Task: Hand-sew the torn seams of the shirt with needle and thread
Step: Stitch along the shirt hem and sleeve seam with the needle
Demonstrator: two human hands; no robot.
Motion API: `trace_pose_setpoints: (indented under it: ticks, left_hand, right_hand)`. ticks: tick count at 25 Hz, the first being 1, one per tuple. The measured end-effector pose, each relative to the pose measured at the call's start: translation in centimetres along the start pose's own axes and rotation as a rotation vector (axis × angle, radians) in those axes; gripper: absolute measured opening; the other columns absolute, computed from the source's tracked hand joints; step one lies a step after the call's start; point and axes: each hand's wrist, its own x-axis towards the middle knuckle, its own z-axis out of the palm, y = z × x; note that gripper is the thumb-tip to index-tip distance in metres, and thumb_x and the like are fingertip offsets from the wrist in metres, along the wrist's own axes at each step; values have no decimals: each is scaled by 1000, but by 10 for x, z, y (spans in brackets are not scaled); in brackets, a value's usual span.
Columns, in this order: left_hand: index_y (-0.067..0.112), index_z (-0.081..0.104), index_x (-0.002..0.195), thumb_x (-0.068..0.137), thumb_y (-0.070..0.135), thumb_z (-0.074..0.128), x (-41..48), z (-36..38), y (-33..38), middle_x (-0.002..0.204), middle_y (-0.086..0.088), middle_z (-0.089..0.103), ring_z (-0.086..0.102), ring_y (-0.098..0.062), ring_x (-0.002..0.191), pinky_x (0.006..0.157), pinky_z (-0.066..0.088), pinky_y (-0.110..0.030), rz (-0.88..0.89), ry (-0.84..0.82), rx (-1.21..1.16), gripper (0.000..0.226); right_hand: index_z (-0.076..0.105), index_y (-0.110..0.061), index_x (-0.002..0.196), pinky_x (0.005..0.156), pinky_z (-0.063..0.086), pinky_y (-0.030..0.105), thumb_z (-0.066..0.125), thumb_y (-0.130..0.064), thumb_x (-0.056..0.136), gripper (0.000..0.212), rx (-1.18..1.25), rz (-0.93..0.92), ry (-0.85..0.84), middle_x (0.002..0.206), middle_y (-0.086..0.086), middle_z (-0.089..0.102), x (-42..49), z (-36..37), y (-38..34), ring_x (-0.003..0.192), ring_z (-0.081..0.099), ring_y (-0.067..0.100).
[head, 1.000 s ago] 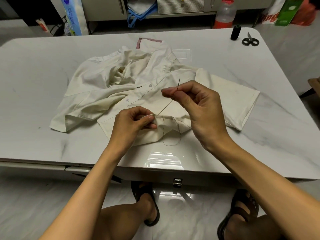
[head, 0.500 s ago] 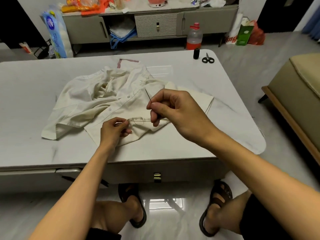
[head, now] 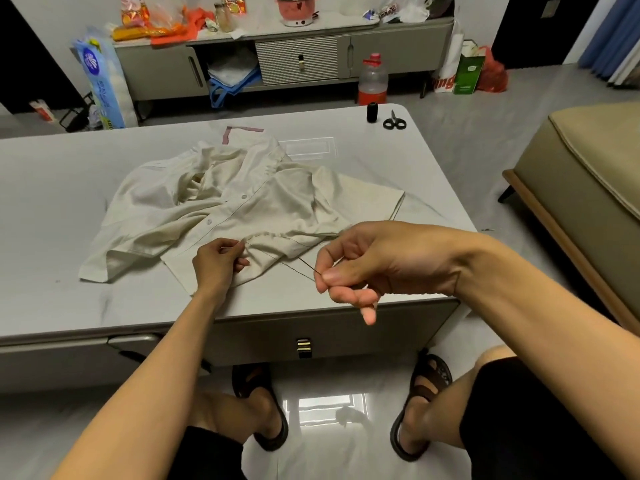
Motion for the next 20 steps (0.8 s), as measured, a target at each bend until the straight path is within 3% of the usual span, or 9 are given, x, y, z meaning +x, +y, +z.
trace_pose_setpoints:
  ticks: [3,5,10,15,18,20]
  left_hand:
    - [1,70,92,92,16,72,0,1,1,69,-12,67,61,-12,53,54,52,-18,-12,9,-12,14]
    - [2,70,93,92,17,72,-1,0,4,70,-12,66,60,-14,54,54,51,-21,-22,8,-27,15]
    - [4,68,91,94,15,68,-12,-11,15,65,-14,65,60,-22,54,51,49,-28,84,-65,13,11]
    - [7,71,89,93,9,67,-19,-20,27,65,-9,69,65,-17,57,62,55,-26,254,-93,140,7]
    - [8,74,90,93,10,68,-14,-24,31,62,-3,68,66,-14,58,64,52,-19,347,-130,221,7]
    - [8,75,90,93,10,69,-12,-28,34,61,-1,68,65,-12,56,63,50,-17,372,-152,248,7]
  right_hand:
    - [60,-3,93,60,58,26,49,-5,98,12,11,48,-36,65,4,55,3,-1,3,49,48,6]
    - [61,-3,94,68,59,30,50,-7,99,13,-46,10,26,66,3,57,11,-3,7,53,50,8]
    - [64,-2,89,68,58,34,53,-3,98,15,-192,-156,455,72,9,67,63,-3,40,58,58,14]
    - [69,1,90,68,59,27,58,-3,95,13,-279,-298,788,86,9,70,140,-7,68,63,66,12]
    - [72,-6,87,78,57,32,61,-8,92,12,-404,-355,900,114,5,67,178,-11,71,82,69,15]
    - [71,-10,84,80,55,39,62,-10,91,12,-475,-328,919,99,4,72,193,-14,74,81,68,16]
